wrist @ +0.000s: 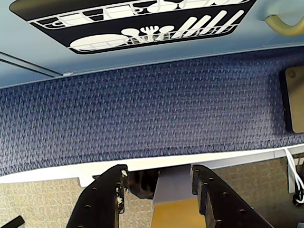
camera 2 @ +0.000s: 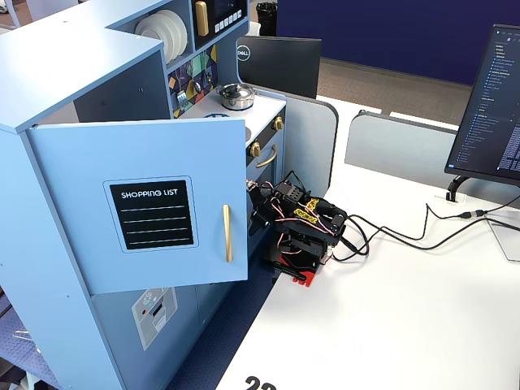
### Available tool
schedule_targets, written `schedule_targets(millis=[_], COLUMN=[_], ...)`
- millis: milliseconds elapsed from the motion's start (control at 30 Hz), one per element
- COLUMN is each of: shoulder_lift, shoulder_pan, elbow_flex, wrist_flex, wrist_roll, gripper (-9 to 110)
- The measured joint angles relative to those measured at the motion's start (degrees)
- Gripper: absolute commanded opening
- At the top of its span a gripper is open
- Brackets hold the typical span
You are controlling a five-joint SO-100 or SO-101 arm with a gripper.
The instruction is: Pick up the green pineapple from the left cabinet and place it in the gray recipient
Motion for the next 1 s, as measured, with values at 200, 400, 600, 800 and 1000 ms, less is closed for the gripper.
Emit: schedule_targets(millis=[200, 400, 600, 800, 1000], shoulder_lift=[0.0, 0.0, 0.0, 1.0, -8.3], shoulder_pan=[0.0, 0.0, -13.4, -38.8, -50.4], elbow_flex=[0.0, 0.0, 1.0, 1.3, -2.5], wrist_flex=[0.0, 0.0, -2.3, -27.4, -66.5], wrist_roll=[-0.3, -0.3, 4.7, 8.7, 8.0], gripper=[1, 3, 4, 15, 21])
